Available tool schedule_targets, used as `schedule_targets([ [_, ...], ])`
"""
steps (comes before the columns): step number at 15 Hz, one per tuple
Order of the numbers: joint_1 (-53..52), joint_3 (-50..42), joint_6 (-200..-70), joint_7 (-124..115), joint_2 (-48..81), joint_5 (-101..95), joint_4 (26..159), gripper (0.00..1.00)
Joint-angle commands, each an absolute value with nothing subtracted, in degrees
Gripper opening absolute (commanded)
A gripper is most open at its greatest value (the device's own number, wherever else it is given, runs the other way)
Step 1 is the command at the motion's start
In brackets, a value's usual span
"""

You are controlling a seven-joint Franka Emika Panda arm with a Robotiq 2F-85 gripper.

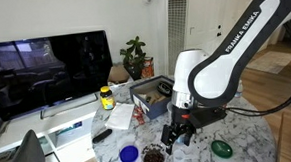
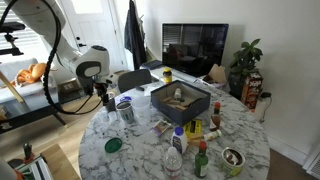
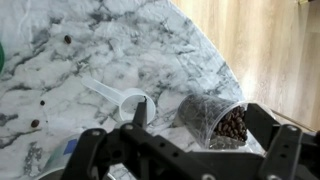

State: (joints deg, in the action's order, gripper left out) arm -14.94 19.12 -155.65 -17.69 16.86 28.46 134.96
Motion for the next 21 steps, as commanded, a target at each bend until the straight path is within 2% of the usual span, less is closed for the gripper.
schedule_targets([
  [1, -17.13, 18.58, -160.61, -23.84, 18.74, 29.67, 134.71, 1.0],
  [8, -18.38, 19.06, -161.9, -33.15, 22.44, 32.65, 132.48, 1.0],
  [11, -18.57, 19.2, -162.28, -34.62, 23.81, 33.7, 131.31, 0.93],
  [12, -18.75, 19.17, -163.53, -35.08, 24.33, 34.29, 130.93, 0.87],
  [13, -18.52, 19.57, -164.54, -35.0, 24.96, 35.37, 130.56, 0.88],
  [14, -18.98, 19.35, -166.02, -35.51, 25.42, 35.51, 130.27, 0.83],
  [15, -19.72, 18.68, -167.55, -36.27, 25.94, 35.09, 130.21, 0.85],
  [16, -19.97, 18.56, -168.89, -36.64, 26.5, 35.05, 130.13, 0.83],
  [17, -20.18, 18.5, -169.86, -37.08, 27.0, 34.89, 129.92, 0.79],
  [19, -20.46, 18.5, -171.23, -37.85, 27.89, 34.69, 129.65, 0.55],
  [20, -20.74, 18.26, -171.62, -38.35, 28.17, 34.41, 129.66, 0.54],
  [21, -20.63, 18.47, -171.74, -38.29, 28.42, 34.33, 129.5, 0.47],
])
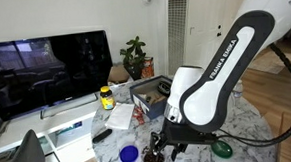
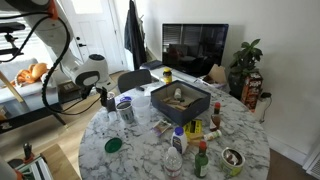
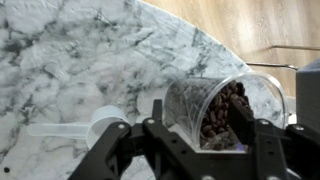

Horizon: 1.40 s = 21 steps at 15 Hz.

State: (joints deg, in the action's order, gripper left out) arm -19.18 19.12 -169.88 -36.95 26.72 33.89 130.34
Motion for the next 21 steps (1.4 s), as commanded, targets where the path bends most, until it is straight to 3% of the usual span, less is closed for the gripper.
schedule_targets([
  [1, -20.81, 18.29, -171.76, -38.55, 28.62, 34.17, 129.66, 0.38],
  [6, -20.99, 17.85, -170.9, -39.35, 28.09, 33.94, 129.99, 0.0],
  [14, -21.36, 15.53, -167.0, -40.89, 21.12, 32.11, 132.11, 0.02],
  [21, -19.72, 13.02, -156.58, -45.35, 0.35, 25.6, 138.81, 0.02],
])
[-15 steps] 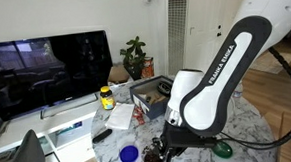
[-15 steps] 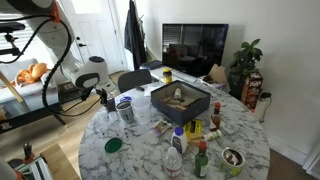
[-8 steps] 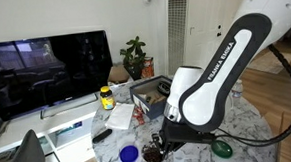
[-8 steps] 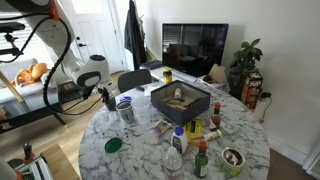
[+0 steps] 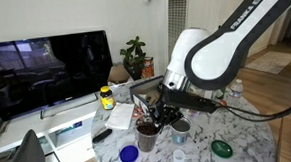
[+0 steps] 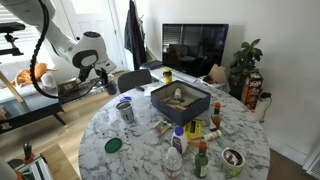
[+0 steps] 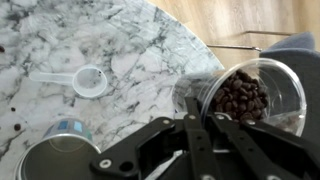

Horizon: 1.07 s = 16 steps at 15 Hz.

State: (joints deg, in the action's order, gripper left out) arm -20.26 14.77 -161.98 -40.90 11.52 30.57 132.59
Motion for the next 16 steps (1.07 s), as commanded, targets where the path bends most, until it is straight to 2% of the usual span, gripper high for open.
schedule_targets([
  [1, -18.98, 12.5, -154.58, -46.68, -2.18, 23.11, 139.46, 0.02],
  [7, -12.3, 11.9, -145.2, -49.47, -10.26, 13.93, 143.33, 0.02],
  [16, -9.98, 11.69, -149.76, -47.0, -4.71, 13.24, 148.23, 0.02],
])
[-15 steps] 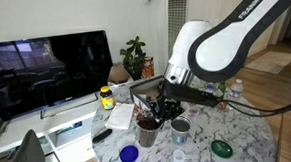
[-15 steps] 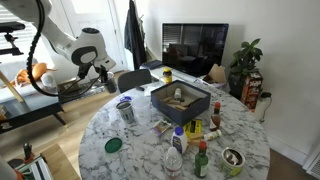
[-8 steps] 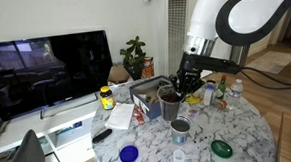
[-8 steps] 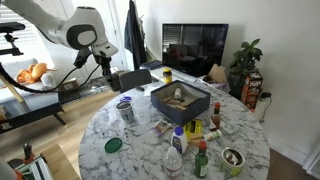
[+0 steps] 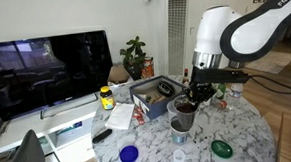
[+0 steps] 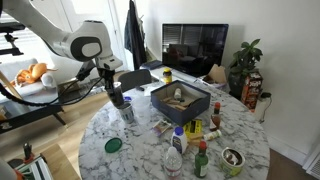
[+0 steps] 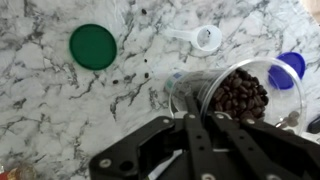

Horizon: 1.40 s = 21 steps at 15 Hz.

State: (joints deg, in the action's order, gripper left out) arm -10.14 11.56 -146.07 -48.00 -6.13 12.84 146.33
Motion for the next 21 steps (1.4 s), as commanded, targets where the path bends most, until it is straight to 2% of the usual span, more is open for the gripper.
schedule_targets([
  [1, -10.07, 11.76, -151.29, -47.04, -3.92, 13.14, 148.54, 0.02],
  [8, -10.69, 11.68, -163.85, -46.12, 1.31, 14.05, 149.82, 0.02],
  [14, -11.1, 12.05, -167.38, -44.67, 9.58, 18.09, 148.69, 0.02],
  [21, -9.01, 17.84, -167.97, -34.68, 15.96, 31.29, 142.59, 0.02],
])
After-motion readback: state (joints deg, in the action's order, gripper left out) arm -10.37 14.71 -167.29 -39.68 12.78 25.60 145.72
